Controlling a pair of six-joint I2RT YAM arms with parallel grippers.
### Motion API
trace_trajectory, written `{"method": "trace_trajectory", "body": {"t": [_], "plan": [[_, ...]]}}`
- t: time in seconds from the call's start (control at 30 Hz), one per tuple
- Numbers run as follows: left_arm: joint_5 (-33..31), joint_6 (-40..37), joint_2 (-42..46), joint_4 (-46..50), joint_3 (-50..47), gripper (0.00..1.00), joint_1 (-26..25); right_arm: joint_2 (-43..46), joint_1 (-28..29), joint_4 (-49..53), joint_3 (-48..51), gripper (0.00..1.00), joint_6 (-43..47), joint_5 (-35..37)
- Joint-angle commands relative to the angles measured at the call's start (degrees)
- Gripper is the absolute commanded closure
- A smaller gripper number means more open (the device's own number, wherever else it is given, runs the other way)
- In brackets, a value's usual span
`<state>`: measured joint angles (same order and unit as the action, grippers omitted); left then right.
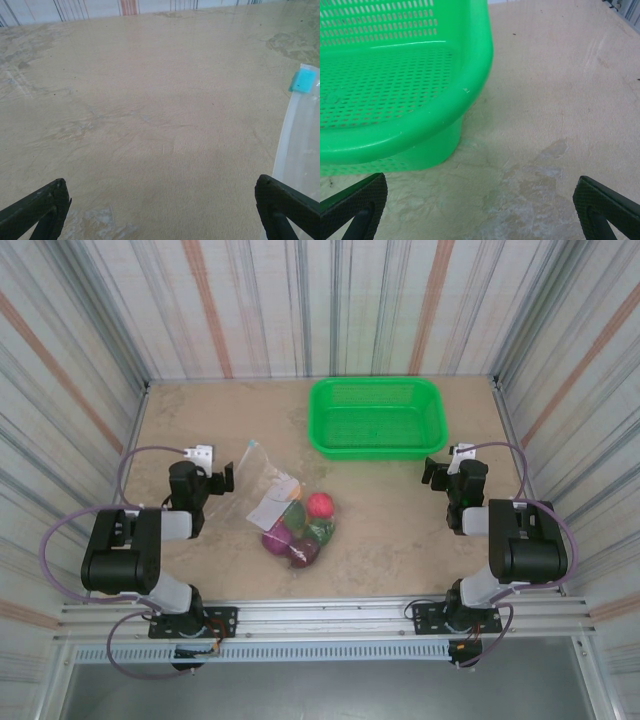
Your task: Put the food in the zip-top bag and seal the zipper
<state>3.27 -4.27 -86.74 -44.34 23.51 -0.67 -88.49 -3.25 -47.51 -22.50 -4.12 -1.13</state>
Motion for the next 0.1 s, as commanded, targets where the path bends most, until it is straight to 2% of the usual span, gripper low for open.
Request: {"method": "trace_trajectory", "body": {"t": [0.0,0.07], "plan": [[0.69,0.49,-0.05,0.09,0.64,0.01,0.56,-0.03,0.27,0.2,-0.26,0.01,-1.0,0.91],[0.58,0.31,0.32,-0.79,0.05,0.01,0.49,-0.09,0.34,0.12,-0.27,0.01,-1.02,0.98]]}}
